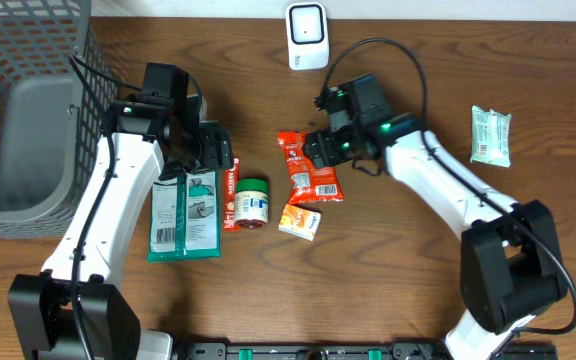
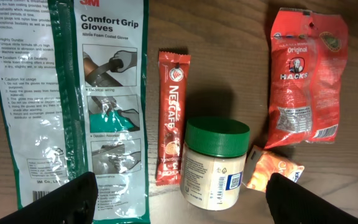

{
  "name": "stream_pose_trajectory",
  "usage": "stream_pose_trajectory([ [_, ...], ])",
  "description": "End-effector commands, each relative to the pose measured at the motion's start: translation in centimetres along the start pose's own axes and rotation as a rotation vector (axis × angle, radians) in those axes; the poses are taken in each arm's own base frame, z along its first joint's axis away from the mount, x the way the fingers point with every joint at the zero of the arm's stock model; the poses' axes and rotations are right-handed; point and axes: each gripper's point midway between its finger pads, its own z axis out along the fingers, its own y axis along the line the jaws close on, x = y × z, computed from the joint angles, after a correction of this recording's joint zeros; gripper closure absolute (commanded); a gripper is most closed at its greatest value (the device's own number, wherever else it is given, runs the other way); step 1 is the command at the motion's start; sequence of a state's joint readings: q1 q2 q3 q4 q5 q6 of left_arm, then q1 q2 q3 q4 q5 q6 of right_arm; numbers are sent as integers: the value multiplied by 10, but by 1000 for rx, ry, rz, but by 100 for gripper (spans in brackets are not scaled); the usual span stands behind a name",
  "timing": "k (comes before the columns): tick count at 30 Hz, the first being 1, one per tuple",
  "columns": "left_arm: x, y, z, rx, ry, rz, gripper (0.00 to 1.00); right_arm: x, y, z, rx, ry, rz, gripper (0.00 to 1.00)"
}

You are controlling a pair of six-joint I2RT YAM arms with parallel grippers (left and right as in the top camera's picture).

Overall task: Scan the item barcode
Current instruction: 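Move the right gripper to the red Hacks candy bag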

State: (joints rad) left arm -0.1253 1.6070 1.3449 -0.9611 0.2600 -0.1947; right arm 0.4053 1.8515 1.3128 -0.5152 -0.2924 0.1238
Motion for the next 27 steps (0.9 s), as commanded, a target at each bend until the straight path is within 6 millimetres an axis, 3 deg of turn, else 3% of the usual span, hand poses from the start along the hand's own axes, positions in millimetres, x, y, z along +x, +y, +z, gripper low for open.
stream_pose_trajectory([
  [1,-2,-1,-4,1,-12,0,13,5,-4,-10,-139,28,56,23],
  [7,-11,-3,-4,11,-48,8,13,13,-46,-25,-123,48,175,18],
  [10,-28,-13,-6,55,-115,21,13,17,-57,-29,-112,61,203,5],
  [12,-26,-16,-6,75,-106,12,13,20,-60,-30,-109,68,178,2],
  [14,-25,-32,-7,159,-96,-4,13,21,-61,-31,-108,70,181,1],
  [16,-25,-53,-9,246,-88,-10,37,21,-61,-31,-112,71,181,3],
  [18,-24,-69,-9,275,-91,-19,90,21,-56,-31,-141,69,175,5],
  [21,-20,-96,-6,295,-103,16,93,18,-44,-35,-228,56,153,9],
  [24,-14,-123,5,246,-139,79,93,14,-39,-39,-287,39,147,20],
  [27,-10,-130,22,155,-163,91,92,13,-39,-39,-291,32,145,28],
])
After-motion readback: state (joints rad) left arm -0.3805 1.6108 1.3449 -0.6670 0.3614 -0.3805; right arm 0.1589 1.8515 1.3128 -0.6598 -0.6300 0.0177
